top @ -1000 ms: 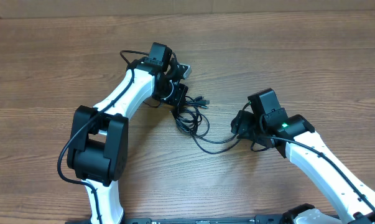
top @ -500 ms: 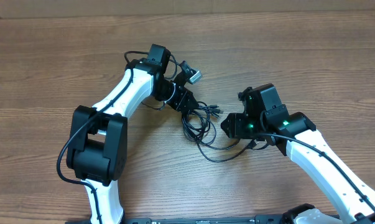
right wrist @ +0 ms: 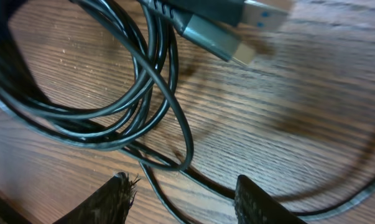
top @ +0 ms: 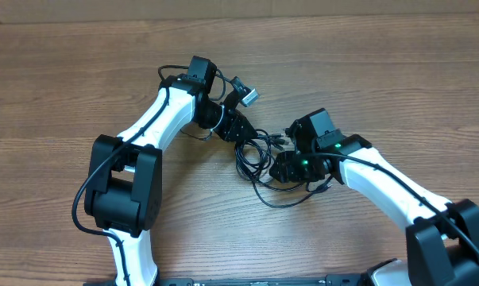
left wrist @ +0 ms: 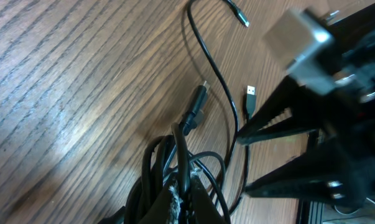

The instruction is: Untangle cables

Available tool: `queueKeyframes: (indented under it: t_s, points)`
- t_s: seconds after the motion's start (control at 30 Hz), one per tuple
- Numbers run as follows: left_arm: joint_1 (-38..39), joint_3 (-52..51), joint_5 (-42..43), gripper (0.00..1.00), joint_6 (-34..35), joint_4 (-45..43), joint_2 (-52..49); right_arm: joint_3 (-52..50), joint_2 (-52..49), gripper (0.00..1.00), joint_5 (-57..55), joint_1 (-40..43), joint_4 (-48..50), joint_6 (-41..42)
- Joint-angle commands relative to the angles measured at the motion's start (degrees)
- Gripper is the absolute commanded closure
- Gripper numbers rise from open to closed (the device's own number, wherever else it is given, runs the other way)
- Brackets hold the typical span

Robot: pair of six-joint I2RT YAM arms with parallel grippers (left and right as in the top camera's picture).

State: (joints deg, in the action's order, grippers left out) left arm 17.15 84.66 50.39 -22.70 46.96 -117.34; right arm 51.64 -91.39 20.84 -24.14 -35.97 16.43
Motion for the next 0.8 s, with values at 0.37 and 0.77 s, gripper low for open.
queueKeyframes:
  t_s: [0.37, 0.77]
  points:
    - [-0.24, 1.27, 6.88, 0.96, -1.07, 0.2, 1.64, 0.13, -1.97, 0.66, -2.84, -0.28, 3.8, -1.29]
    - [-0.24, 1.27, 13.38, 0.96, -0.83, 0.46, 1.64, 0.13, -1.97, 0.71, -7.96, -0.28, 4.48, 1.79]
